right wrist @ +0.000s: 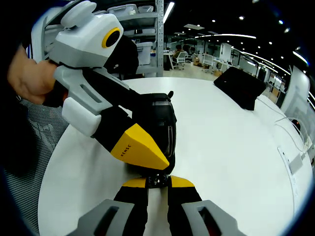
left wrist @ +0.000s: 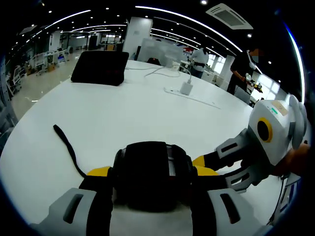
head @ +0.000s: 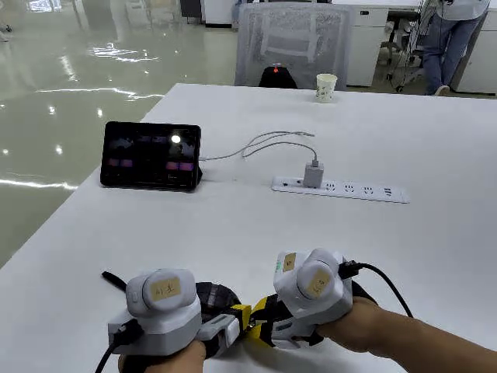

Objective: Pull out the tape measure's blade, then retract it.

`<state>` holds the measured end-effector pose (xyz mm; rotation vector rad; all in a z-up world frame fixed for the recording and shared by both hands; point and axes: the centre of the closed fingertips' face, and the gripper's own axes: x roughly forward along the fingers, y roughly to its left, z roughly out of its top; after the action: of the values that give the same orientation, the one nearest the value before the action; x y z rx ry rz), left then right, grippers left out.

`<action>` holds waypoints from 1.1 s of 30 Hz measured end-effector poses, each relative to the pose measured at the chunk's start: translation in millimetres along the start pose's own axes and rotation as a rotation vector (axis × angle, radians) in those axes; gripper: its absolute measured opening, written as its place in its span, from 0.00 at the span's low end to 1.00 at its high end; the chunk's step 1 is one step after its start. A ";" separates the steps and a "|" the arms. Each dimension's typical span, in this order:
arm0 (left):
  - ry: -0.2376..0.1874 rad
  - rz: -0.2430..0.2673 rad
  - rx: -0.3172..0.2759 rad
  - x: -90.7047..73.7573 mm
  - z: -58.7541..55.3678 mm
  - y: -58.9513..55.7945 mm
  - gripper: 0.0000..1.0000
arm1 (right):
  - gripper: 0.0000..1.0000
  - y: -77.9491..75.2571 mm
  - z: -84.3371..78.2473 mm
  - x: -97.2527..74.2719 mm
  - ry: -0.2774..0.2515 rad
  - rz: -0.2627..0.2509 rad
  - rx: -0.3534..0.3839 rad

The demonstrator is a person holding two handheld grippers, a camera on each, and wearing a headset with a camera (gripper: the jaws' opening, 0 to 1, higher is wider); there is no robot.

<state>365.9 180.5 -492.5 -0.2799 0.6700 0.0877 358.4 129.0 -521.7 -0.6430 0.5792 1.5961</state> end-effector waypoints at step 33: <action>0.024 -0.007 -0.016 0.8 -0.7 -1.2 0.62 | 0.14 -2.0 -1.1 0.3 0.023 -0.020 0.006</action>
<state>366.3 179.1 -493.3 -0.2987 0.6927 0.0829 360.4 128.6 -522.7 -0.6610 0.5925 1.5693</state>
